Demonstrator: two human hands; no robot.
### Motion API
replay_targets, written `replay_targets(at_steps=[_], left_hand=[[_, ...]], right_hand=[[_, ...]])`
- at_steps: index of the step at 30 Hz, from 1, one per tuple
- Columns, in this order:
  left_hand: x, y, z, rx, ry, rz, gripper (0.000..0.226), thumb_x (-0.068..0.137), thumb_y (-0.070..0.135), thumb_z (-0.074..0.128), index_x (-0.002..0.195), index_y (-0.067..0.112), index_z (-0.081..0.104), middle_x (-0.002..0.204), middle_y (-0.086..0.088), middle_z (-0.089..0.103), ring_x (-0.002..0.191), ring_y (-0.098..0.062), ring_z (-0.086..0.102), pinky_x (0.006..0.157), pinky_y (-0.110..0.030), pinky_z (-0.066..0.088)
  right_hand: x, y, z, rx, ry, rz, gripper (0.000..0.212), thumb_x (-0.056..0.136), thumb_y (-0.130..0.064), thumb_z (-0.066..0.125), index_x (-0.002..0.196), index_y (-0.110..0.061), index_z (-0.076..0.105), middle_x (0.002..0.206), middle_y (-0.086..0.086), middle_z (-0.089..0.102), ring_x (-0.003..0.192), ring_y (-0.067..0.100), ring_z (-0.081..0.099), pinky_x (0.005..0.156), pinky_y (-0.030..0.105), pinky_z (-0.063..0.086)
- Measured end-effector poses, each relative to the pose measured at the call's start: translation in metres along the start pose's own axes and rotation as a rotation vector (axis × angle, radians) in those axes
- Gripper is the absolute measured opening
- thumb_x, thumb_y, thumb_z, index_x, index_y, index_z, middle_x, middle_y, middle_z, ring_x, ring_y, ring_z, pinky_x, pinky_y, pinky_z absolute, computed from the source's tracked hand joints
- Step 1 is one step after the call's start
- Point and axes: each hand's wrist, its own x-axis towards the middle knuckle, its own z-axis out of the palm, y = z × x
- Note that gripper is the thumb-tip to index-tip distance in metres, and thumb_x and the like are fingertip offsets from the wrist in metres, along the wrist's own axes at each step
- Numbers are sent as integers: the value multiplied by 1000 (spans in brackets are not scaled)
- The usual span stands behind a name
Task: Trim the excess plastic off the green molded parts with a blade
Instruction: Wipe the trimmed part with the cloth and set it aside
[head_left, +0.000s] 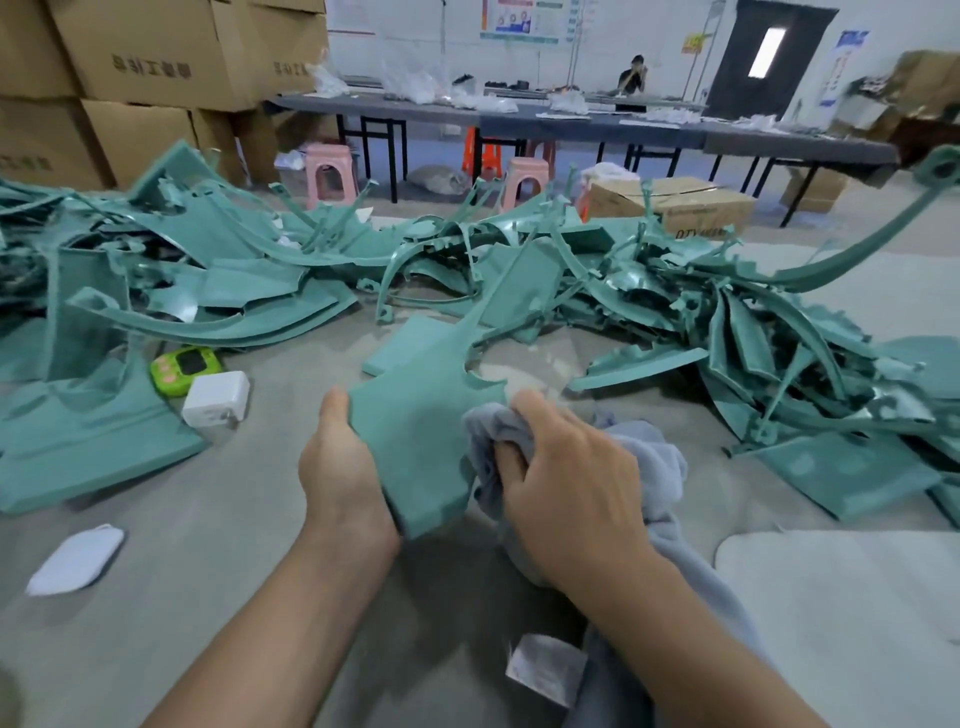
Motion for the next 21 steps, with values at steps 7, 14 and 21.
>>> replay_targets(at_steps=[7, 14, 21], left_hand=[[4, -3, 0, 64, -68, 1, 25, 96, 30, 60, 89, 17, 80, 81, -4, 79, 64, -21, 75, 45, -32, 55], [8, -28, -1, 830, -226, 577, 56, 95, 33, 68, 147, 30, 45, 143, 4, 58, 132, -15, 54, 113, -38, 43], [-16, -33, 3, 326, -802, 249, 65, 92, 58, 58, 147, 24, 49, 144, 2, 59, 135, -15, 54, 114, -37, 41]], right_hand=[[8, 30, 3, 462, 139, 372, 19, 99, -26, 57, 80, -26, 54, 70, -12, 63, 69, 4, 59, 62, 12, 40], [8, 38, 1, 1045, -135, 310, 13, 100, -20, 62, 92, -22, 72, 88, 4, 75, 89, 16, 72, 80, 32, 57], [5, 30, 2, 932, -99, 177, 9, 100, -16, 61, 95, -13, 68, 86, 7, 72, 87, 28, 69, 79, 50, 57]])
